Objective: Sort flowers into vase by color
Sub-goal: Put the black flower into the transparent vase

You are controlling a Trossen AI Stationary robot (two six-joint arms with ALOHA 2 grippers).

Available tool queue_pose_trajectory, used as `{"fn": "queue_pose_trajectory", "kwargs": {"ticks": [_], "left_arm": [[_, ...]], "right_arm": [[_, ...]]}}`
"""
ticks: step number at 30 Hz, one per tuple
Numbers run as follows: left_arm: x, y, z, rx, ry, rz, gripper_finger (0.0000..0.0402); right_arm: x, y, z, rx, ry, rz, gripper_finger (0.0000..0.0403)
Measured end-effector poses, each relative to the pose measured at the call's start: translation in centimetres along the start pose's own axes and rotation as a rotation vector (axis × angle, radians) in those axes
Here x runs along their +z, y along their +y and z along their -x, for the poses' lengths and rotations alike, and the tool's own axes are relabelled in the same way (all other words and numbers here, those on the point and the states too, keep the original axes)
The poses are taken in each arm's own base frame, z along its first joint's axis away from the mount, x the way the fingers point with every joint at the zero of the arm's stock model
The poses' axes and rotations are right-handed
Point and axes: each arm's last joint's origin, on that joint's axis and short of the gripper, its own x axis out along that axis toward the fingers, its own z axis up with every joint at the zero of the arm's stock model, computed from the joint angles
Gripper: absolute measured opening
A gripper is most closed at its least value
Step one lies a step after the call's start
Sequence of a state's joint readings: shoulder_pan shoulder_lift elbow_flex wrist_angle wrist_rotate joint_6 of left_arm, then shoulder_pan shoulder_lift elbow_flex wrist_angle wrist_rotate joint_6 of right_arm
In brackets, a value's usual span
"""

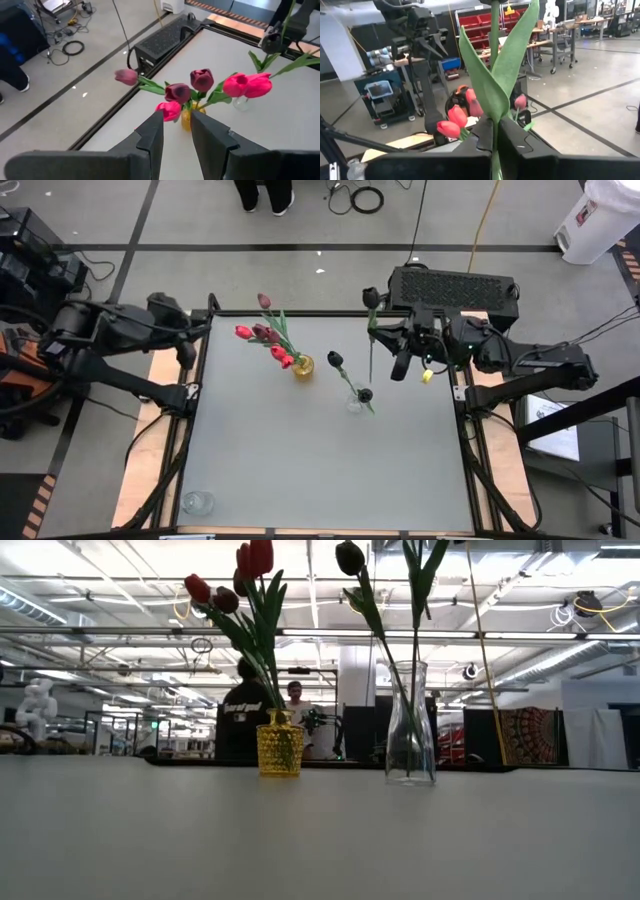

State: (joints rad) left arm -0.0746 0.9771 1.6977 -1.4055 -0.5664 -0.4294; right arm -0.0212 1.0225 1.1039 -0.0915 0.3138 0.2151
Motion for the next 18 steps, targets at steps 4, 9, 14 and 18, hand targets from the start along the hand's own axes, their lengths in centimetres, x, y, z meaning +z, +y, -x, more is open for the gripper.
{"fn": "queue_pose_trajectory", "kwargs": {"ticks": [4,9,14,18], "left_arm": [[-0.6,0.0,-0.3,0.007,0.015,0.001,0.0105],[-1.1,-0.3,-1.2,0.021,0.047,0.003,0.0105],[-1.5,-0.7,-1.9,0.025,0.076,-0.013,0.0105],[-1.4,-0.7,-1.9,0.024,0.072,-0.01,0.0105]], "right_arm": [[-1.2,-0.2,-0.2,-0.009,0.03,0.011,0.0],[-2.5,-0.6,0.1,-0.013,0.045,0.003,0.0],[-2.4,-1.1,1.0,0.001,-0.055,-0.019,0.0],[-3.1,-2.0,1.7,-0.019,-0.075,-0.04,0.0]]}}
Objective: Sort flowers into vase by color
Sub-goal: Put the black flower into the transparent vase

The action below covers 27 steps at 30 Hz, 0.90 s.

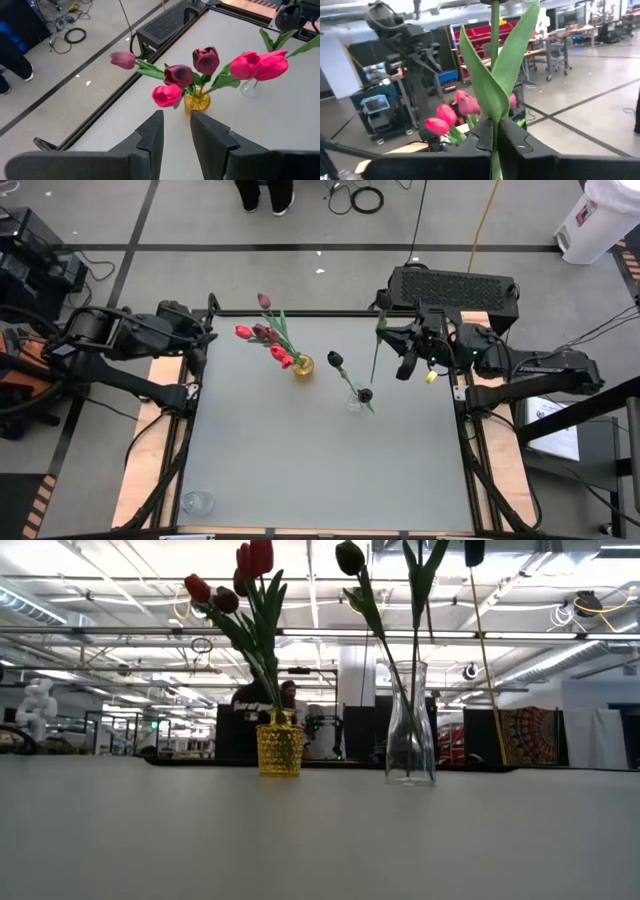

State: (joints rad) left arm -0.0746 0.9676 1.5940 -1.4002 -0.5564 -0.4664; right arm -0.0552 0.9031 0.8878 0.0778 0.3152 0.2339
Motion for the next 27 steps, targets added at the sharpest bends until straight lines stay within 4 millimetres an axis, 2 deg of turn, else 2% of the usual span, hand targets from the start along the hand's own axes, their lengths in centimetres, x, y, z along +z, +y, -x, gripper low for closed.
{"fn": "queue_pose_trajectory", "kwargs": {"ticks": [10,17,27], "left_arm": [[0.0,0.0,0.0,-0.003,-0.003,0.003,0.0105],[0.0,0.0,0.1,-0.003,-0.004,0.004,0.0105],[0.0,0.0,0.1,-0.004,-0.004,0.014,0.0105]], "right_arm": [[-2.6,-0.8,0.2,0.022,-0.074,-0.074,0.0],[-3.3,-0.9,0.0,0.017,-0.051,-0.085,0.0],[-4.8,-0.7,-1.5,0.0,0.01,-0.053,0.0]]}}
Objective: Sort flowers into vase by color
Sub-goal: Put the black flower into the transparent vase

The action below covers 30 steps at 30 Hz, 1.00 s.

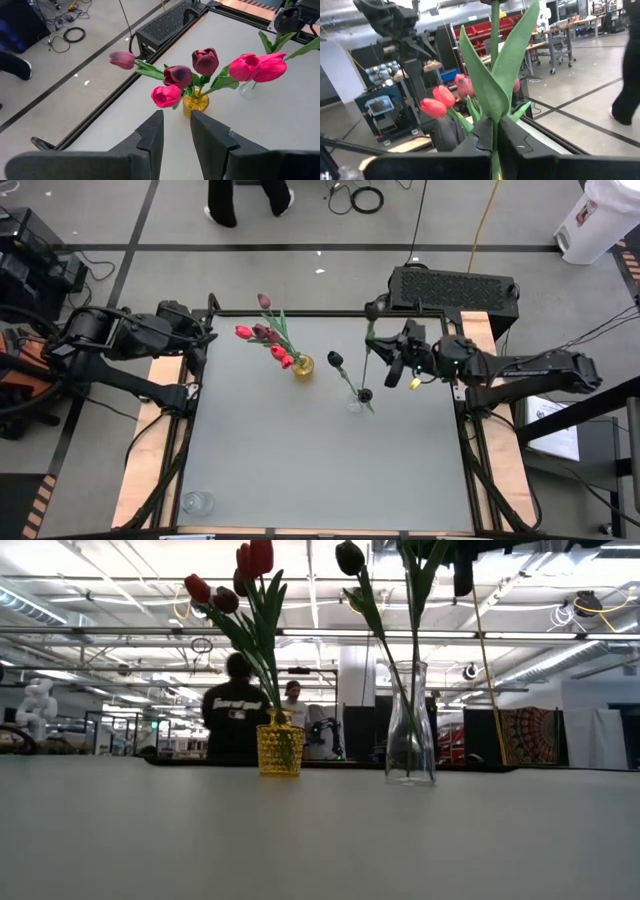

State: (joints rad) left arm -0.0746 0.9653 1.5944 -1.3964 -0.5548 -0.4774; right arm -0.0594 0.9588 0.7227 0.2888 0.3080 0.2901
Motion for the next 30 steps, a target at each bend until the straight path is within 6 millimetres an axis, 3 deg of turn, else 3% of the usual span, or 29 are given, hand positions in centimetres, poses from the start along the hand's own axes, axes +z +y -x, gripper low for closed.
{"fn": "queue_pose_trajectory", "kwargs": {"ticks": [19,30], "left_arm": [[0.0,0.0,0.0,0.0,0.0,0.015,0.0105],[0.0,0.0,0.0,0.0,0.0,0.016,0.0105]], "right_arm": [[-2.4,0.0,-2.3,-0.023,0.076,0.041,0.0],[-2.7,0.1,-2.5,-0.025,0.091,0.02,0.0]]}}
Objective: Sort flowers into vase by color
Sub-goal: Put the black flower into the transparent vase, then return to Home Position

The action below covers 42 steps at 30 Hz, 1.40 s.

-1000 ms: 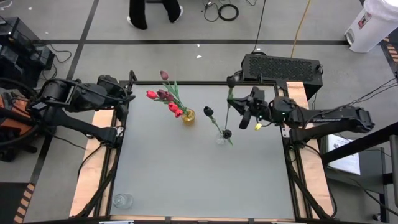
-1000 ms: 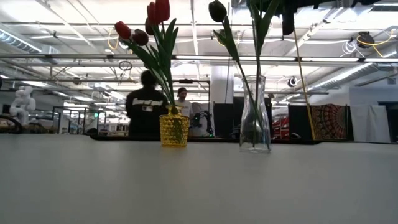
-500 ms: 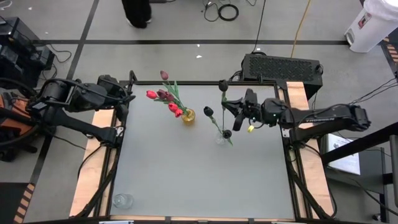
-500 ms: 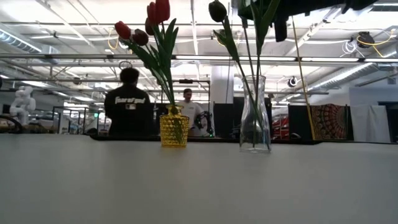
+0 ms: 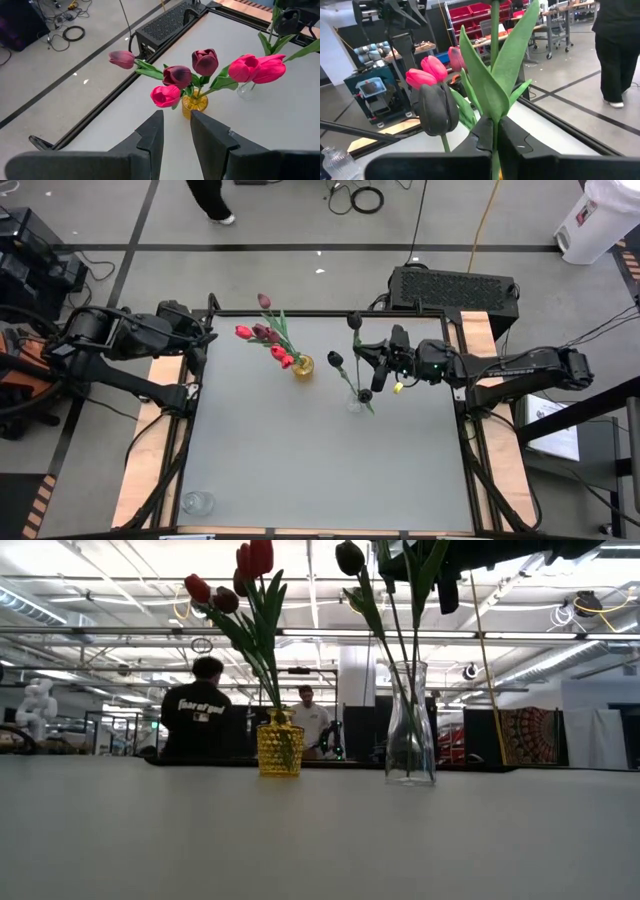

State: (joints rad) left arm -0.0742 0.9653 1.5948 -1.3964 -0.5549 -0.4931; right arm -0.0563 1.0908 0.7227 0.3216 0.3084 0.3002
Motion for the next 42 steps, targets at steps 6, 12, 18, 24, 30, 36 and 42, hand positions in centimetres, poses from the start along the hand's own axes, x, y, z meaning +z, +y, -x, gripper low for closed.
{"fn": "queue_pose_trajectory", "kwargs": {"ticks": [6,12,18,24,30,36,42], "left_arm": [[0.0,0.0,0.0,0.0,0.0,0.0,0.0105],[0.0,0.0,0.0,0.0,0.0,0.0,0.0105],[0.0,0.0,0.0,0.0,0.0,0.0,0.0105],[0.0,0.0,0.0,0.001,-0.001,0.0,0.0105],[0.0,0.0,0.0,0.008,-0.004,0.0,0.0105],[0.0,0.0,0.0,0.01,-0.005,0.0,0.0105],[0.0,0.0,0.0,0.01,-0.005,0.0,0.0105]], "right_arm": [[-0.2,-0.1,0.0,-0.008,0.023,-0.022,0.0001],[-0.2,0.1,0.0,0.001,0.017,-0.018,0.0027],[-0.2,0.1,0.0,0.02,0.022,-0.017,0.007],[-0.1,0.6,0.2,0.048,0.011,-0.007,0.0111],[-0.2,1.1,0.3,0.069,0.014,-0.002,0.0146],[-0.3,1.3,0.4,0.078,0.014,0.001,0.0169],[0.6,1.2,1.2,0.088,-0.025,0.02,0.0178]]}}
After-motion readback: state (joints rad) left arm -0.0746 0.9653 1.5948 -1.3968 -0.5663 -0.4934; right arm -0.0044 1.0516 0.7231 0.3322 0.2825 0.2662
